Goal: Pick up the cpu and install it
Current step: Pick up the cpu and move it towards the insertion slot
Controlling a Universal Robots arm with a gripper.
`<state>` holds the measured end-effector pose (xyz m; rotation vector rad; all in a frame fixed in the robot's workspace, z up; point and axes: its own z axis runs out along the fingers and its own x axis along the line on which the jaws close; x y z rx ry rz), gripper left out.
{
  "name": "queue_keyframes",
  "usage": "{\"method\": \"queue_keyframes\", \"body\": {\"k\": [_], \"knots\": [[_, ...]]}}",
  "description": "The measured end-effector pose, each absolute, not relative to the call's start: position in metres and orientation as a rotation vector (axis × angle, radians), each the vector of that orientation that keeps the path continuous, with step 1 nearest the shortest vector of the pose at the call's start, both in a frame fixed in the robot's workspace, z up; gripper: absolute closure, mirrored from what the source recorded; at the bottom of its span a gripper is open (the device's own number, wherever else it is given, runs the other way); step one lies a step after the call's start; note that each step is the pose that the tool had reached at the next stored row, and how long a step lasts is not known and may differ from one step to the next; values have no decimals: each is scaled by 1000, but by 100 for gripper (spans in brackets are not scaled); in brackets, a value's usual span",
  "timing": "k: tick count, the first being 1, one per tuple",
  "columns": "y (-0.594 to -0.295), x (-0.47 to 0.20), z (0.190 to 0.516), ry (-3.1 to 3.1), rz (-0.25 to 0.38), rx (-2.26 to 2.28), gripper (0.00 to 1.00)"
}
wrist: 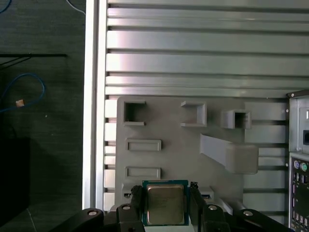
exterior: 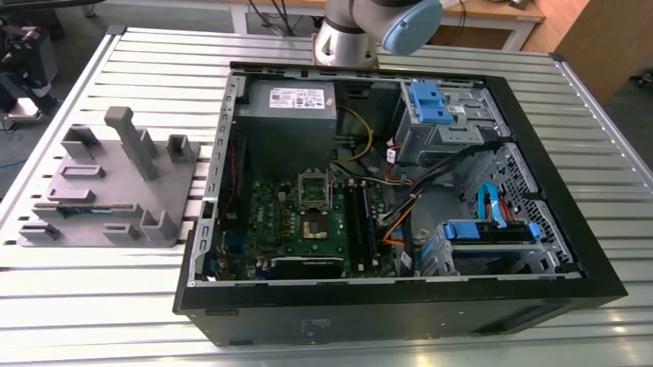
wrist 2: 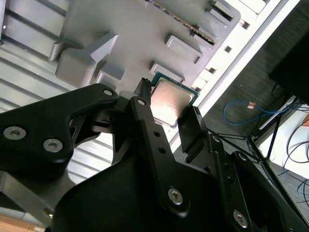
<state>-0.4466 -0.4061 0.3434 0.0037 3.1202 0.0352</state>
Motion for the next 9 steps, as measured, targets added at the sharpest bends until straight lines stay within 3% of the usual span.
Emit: {"method": "queue_keyframes", "body": {"k": [9], "knots": [[-406,-447,363,3120,37,4,53]]}}
